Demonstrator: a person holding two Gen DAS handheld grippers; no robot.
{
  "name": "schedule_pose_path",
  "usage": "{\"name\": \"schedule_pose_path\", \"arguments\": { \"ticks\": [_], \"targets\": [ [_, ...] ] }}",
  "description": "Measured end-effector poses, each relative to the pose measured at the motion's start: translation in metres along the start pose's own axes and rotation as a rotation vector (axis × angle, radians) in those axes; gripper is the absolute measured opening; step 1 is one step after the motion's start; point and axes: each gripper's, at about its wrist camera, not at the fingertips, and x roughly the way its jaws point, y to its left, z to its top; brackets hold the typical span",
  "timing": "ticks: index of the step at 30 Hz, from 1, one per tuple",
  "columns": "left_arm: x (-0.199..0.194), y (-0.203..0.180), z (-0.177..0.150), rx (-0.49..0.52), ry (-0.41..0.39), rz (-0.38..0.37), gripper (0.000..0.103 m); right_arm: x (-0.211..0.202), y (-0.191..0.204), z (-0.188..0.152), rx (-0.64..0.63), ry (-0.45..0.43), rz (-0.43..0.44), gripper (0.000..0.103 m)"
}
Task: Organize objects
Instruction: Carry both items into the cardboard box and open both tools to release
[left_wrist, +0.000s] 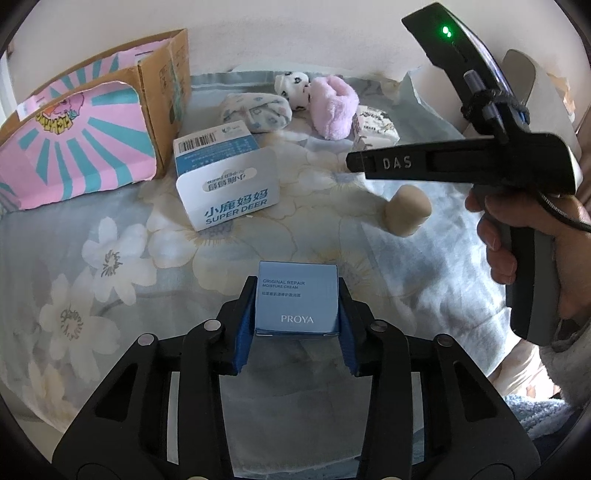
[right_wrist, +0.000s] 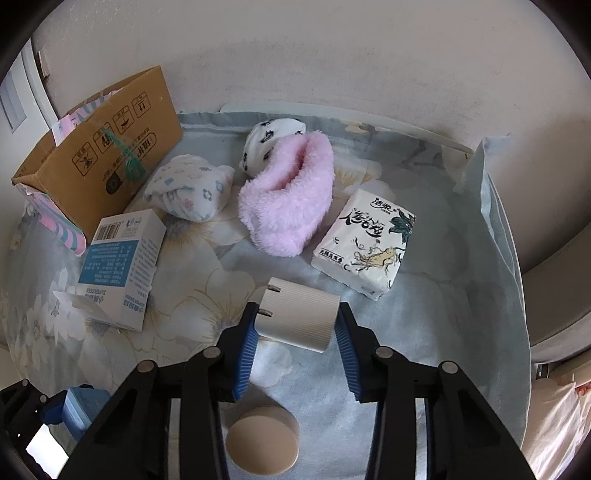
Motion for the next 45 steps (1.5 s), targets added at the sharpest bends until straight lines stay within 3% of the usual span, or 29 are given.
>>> {"name": "schedule_pose_path", "arguments": {
  "ticks": [12,17,19,26,33,45],
  "targets": [
    [-0.045,0.006,0.045,-0.007,-0.096,0.016,0.035,-0.040,-0.003,-0.003,0.003,-0.031,0.014,0.038],
    [-0.072,0.027,0.079,-0.004,-0.152,0.027,0.035,-0.071,-0.008,0.019,0.017,-0.067,0.004,0.038],
    [-0.085,0.038,0.091,-0.003,-0.168,0.030,0.035,-0.065,0.008,0.053,0.029,-0.074,0.002,0.038],
    [-0.124,0.085,0.136,0.014,-0.245,0.057,0.035,-0.103,0.038,0.093,0.037,-0.131,0.003,0.038],
    [-0.142,0.151,0.175,-0.008,-0.265,0.070,0.035,-0.114,0.086,0.141,0.023,-0.161,0.017,0.038],
    [-0.111,0.271,0.207,-0.055,-0.189,0.108,0.035,-0.061,0.167,0.192,0.094,-0.071,0.100,0.038]
  ]
}}
